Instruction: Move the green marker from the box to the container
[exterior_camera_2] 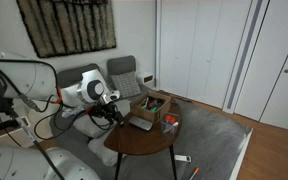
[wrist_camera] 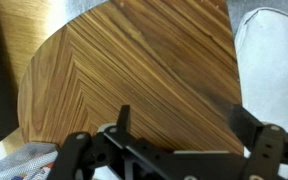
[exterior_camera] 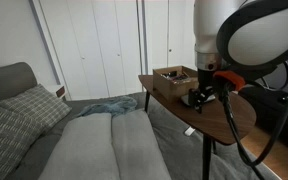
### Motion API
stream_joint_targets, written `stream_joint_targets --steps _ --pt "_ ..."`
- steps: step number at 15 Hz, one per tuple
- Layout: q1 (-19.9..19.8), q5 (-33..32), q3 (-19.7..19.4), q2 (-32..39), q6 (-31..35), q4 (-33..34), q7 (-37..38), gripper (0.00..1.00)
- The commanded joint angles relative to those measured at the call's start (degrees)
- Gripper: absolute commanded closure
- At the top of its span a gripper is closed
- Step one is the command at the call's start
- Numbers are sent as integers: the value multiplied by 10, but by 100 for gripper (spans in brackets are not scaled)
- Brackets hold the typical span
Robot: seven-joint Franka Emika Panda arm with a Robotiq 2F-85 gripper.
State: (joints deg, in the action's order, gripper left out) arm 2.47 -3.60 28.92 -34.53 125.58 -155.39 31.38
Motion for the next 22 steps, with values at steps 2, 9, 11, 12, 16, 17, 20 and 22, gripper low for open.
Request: stream_joint_targets --steps 2,9,11,12,16,17,20,22 --pt "18 -14 -19 5 -2 1 11 0" --pt "7 -15 -15 -4 25 -4 62 0" --pt "-15 -29 -72 -42 98 -79 40 0" --pt "-43 -45 -71 -12 97 -37 54 0" --pt "-59 -44 -101 -13 113 -33 46 0" --pt "-66 -44 -109 -13 114 -29 39 0" --pt "-60 -44 -108 -10 114 -30 38 0" --pt "-59 -44 -107 -10 114 -30 38 0"
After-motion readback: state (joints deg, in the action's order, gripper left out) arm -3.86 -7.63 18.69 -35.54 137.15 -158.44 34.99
